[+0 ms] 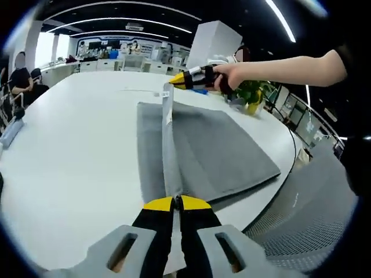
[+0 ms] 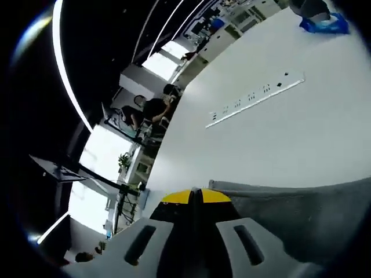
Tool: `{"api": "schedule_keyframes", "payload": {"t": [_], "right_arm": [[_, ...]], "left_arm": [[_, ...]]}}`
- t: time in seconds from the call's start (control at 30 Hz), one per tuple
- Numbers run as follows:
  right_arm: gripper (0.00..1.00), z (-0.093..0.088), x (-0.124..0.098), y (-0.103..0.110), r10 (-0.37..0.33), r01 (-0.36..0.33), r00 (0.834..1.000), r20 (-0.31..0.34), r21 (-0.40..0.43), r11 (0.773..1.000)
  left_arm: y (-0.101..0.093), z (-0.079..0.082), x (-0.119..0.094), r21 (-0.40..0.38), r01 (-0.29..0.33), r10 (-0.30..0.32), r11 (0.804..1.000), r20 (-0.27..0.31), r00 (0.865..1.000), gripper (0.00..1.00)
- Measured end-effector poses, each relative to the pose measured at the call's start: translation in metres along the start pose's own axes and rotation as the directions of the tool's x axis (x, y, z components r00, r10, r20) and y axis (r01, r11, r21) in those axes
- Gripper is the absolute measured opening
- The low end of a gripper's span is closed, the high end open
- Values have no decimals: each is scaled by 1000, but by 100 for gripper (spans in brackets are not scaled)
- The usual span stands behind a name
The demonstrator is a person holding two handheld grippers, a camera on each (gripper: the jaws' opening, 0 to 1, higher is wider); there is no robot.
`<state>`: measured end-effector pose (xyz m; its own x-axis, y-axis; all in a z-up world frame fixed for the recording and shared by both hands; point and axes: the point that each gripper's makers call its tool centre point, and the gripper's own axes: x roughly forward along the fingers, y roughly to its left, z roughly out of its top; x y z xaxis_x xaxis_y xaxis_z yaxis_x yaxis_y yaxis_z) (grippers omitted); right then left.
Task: Fold the towel on the table until its edges align and the towel forms a compact rectangular stack.
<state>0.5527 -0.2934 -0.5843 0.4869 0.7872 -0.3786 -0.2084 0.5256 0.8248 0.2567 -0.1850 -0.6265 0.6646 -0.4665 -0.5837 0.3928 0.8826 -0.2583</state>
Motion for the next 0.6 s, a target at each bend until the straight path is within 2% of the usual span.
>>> {"api": "schedule_keyframes", "payload": {"t": [0.13, 0.23, 0.3, 0.37, 0.47, 0.53, 0.6], "right_arm": [[2, -10, 9, 1, 57, -57, 998, 9, 67, 996], [3, -18, 12, -2, 51, -51, 999, -11, 19, 999], [1, -24, 11, 4, 84, -83, 996, -35, 26, 996], [2, -23, 9, 3, 89, -87, 996, -33, 35, 996], [0, -19, 1, 2, 93, -93, 995, -29, 22, 995], [0, -15, -7, -2, 86, -86, 996, -22, 14, 996], [0, -11, -18, -9, 68, -68, 998, -14, 0, 998]], "left_arm": [[3, -5, 3, 36, -15, 16, 999, -17, 1000, 4], [7, -6, 1, 65, -32, 35, 997, -36, 999, 5], [11, -2, -3, 68, -51, 52, 996, -16, 999, 8], [14, 4, -8, 50, -60, 59, 997, 11, 998, 12], [16, 16, -15, 37, -66, 65, 997, 41, 997, 12], [15, 22, -16, 33, -59, 58, 998, 51, 997, 12], [6, 34, -16, 68, -42, 37, 997, 64, 997, 12]]}}
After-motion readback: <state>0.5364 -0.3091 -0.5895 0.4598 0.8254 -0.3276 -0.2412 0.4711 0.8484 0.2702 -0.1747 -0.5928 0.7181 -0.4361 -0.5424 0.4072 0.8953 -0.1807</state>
